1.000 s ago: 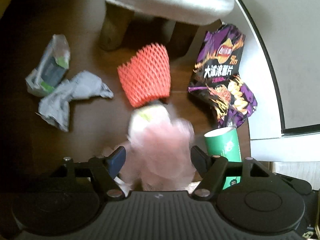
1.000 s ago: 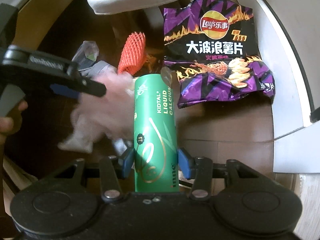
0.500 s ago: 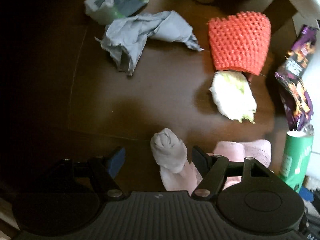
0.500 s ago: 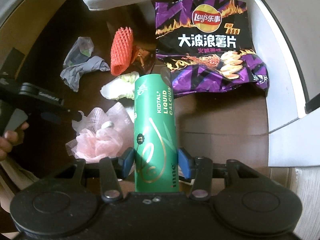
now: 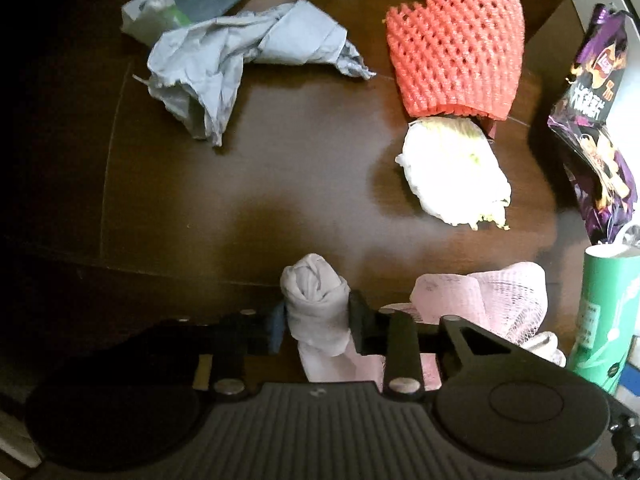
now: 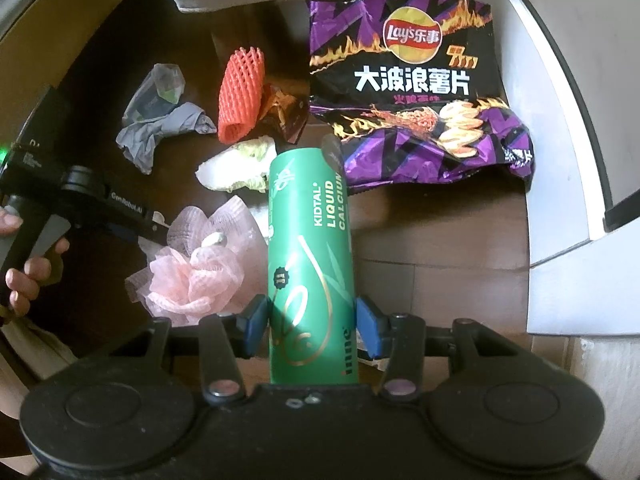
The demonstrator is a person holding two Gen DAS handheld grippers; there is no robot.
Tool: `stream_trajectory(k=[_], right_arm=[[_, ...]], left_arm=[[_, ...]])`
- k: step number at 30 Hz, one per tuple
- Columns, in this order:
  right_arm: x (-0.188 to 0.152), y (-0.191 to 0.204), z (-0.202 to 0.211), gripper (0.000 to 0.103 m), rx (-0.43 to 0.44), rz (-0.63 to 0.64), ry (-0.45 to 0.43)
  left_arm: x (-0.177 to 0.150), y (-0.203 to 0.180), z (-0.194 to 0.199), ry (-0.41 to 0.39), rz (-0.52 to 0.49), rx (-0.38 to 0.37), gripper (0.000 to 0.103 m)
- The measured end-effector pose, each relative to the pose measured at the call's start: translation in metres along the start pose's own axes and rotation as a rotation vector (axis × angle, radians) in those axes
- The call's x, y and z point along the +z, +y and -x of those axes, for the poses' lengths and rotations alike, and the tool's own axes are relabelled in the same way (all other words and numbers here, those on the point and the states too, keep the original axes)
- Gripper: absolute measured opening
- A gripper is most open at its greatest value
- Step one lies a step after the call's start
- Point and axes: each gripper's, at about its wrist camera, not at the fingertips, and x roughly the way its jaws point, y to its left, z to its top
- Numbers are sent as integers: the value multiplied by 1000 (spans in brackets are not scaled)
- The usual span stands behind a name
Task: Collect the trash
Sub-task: 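Carry tissue and green tube over the wastebasket and lower them in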
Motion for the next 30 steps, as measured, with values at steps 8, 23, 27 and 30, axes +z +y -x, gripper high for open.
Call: stream_trajectory(k=[8, 23, 27, 30], right_arm=[[8, 3, 23, 47, -6, -18, -66], [68, 23, 116, 47, 1, -1, -312], [86, 28, 148, 47, 12, 14, -396], [100, 30, 172, 47, 16, 25, -460]], left_arm=[[6, -1, 39, -72, 19, 46, 22], [18, -35, 201, -353, 14, -81, 22], [16, -52, 244, -443, -1, -135, 23], [13, -67, 275, -517, -28, -159, 23]])
